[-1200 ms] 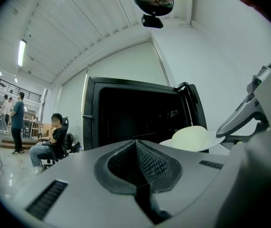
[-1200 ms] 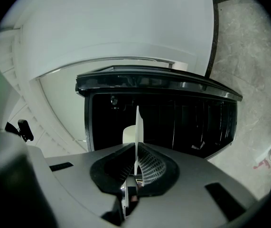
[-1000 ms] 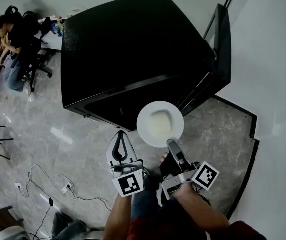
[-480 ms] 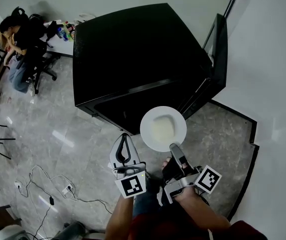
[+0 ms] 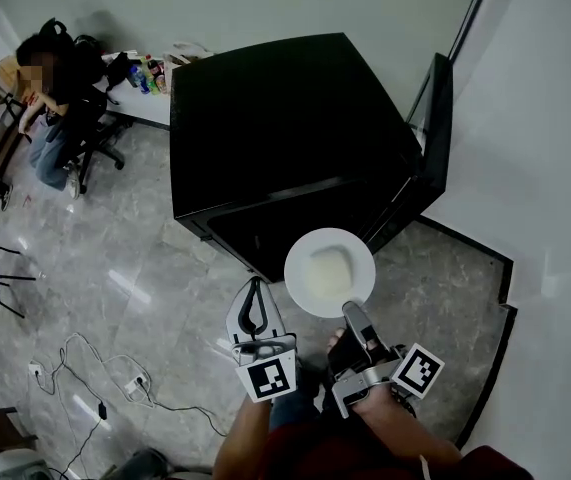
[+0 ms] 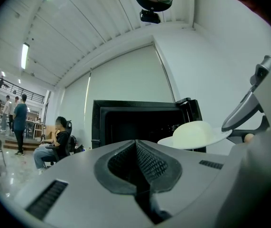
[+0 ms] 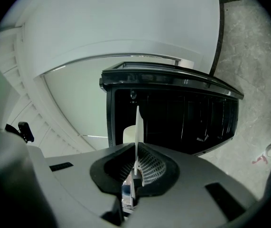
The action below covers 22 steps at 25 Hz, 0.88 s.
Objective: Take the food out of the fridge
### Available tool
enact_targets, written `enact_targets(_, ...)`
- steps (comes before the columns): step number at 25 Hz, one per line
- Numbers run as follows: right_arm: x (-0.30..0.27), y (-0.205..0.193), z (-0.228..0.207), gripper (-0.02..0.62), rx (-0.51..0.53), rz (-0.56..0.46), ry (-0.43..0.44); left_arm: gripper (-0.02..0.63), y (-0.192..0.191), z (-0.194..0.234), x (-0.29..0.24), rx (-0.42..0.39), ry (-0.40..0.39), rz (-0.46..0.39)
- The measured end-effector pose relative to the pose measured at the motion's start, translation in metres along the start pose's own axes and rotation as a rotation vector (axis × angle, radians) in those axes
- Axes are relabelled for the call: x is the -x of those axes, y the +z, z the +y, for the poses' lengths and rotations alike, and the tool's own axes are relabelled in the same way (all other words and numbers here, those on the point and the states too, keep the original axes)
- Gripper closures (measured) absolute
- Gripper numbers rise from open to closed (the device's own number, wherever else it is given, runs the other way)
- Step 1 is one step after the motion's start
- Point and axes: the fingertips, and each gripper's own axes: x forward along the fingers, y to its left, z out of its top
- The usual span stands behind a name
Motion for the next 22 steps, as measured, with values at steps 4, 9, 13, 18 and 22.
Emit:
enact_targets(4, 0.004, -0.004, 0.007, 0.563, -0.003, 0.011, 0.000, 0.592, 0.007, 0.004, 0.003, 0.004, 0.012, 0.001)
enact_targets(9, 0.007, -0.005, 0.019, 0.563, -0.001, 0.024, 0.005, 0.592, 0.017, 0.006, 0.006, -0.004, 0.015, -0.007)
enact_targets(13, 0.011, -0.009, 0.030, 0.563, -0.007, 0.041, 0.014, 0.592, 0.024, 0.005, 0.011, 0.006, 0.019, -0.010)
enact_targets(18, 0.013, -0.016, 0.043, 0.563, -0.005, 0.069, 0.018, 0.592, 0.035, 0.002, 0.017, 0.006, 0.018, -0.019)
enact_targets(22, 0.017, -0.020, 0.050, 0.563, 0.003, 0.089, 0.014, 0.592, 0.039, 0.001, 0.022, 0.002, 0.023, -0.017)
